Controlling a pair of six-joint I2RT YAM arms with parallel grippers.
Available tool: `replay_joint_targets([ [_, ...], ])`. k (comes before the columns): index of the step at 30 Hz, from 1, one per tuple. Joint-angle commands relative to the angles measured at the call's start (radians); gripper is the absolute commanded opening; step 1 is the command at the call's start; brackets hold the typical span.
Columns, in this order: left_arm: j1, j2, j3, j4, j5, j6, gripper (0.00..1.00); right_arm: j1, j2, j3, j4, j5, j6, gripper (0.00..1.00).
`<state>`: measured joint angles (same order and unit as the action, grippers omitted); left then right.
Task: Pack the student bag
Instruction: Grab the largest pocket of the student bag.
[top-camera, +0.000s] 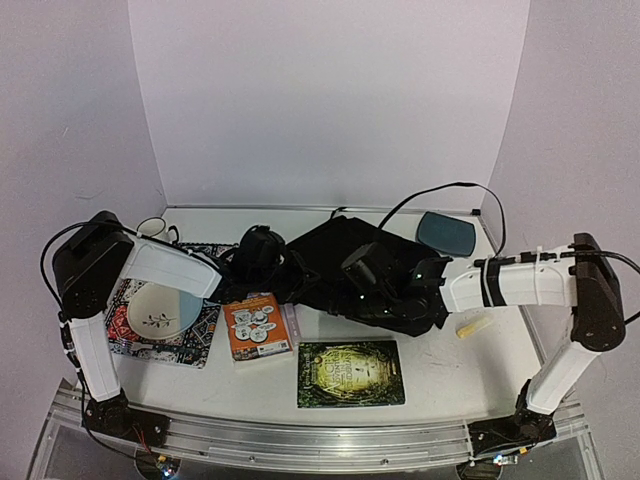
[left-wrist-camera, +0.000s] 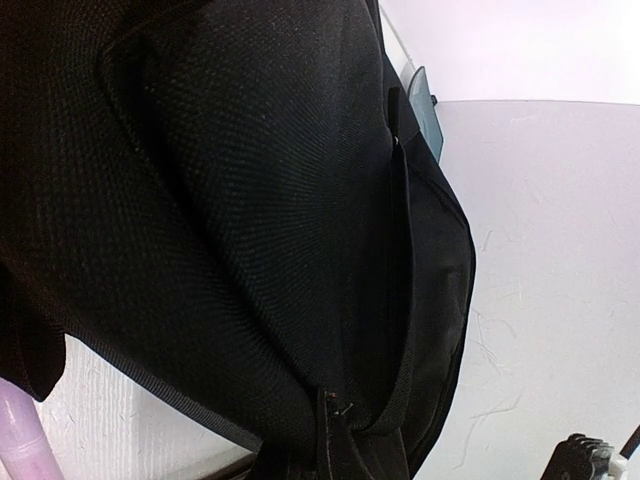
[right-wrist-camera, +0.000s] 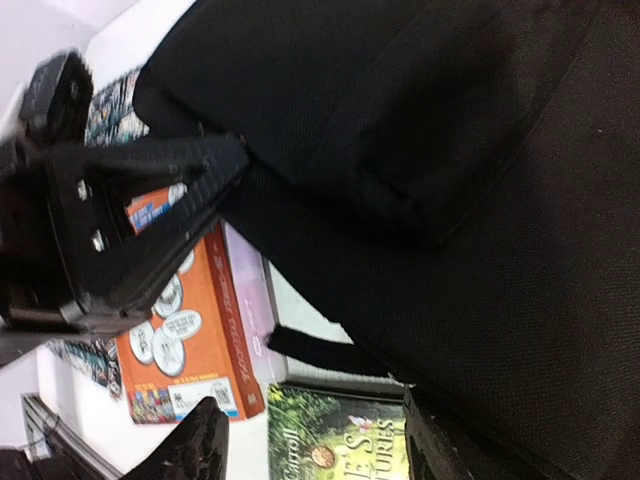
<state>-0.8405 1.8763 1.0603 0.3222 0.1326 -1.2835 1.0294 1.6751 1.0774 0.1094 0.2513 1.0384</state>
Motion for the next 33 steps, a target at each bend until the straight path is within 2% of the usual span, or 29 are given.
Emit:
replay_joint_targets([
  [1,-0.023,-0.065,0.053,0.053,0.009,0.003,0.0,-0.002,0.023,0.036,-0.037,0.125,0.099,0.63],
  [5,-0.033,-0.066,0.054,0.053,0.008,0.004,0.0,-0.001,0.037,0.036,-0.042,0.177,0.134,0.63],
  [12,-0.047,-0.08,0.057,0.053,-0.006,0.021,0.0,-0.002,0.07,0.052,-0.056,0.215,0.137,0.54],
  [20,-0.048,-0.1,0.061,0.052,-0.025,0.04,0.0,-0.002,0.078,0.046,-0.075,0.244,0.123,0.34],
  [25,-0.048,-0.103,0.067,0.052,-0.034,0.052,0.0,-0.002,0.075,0.041,-0.078,0.223,0.111,0.25],
  [31,-0.045,-0.093,0.077,0.052,-0.054,0.07,0.0,-0.002,0.043,0.028,-0.077,0.194,0.074,0.02],
  [33,-0.041,-0.087,0.083,0.052,-0.059,0.078,0.0,-0.003,0.024,0.015,-0.077,0.185,0.065,0.0],
])
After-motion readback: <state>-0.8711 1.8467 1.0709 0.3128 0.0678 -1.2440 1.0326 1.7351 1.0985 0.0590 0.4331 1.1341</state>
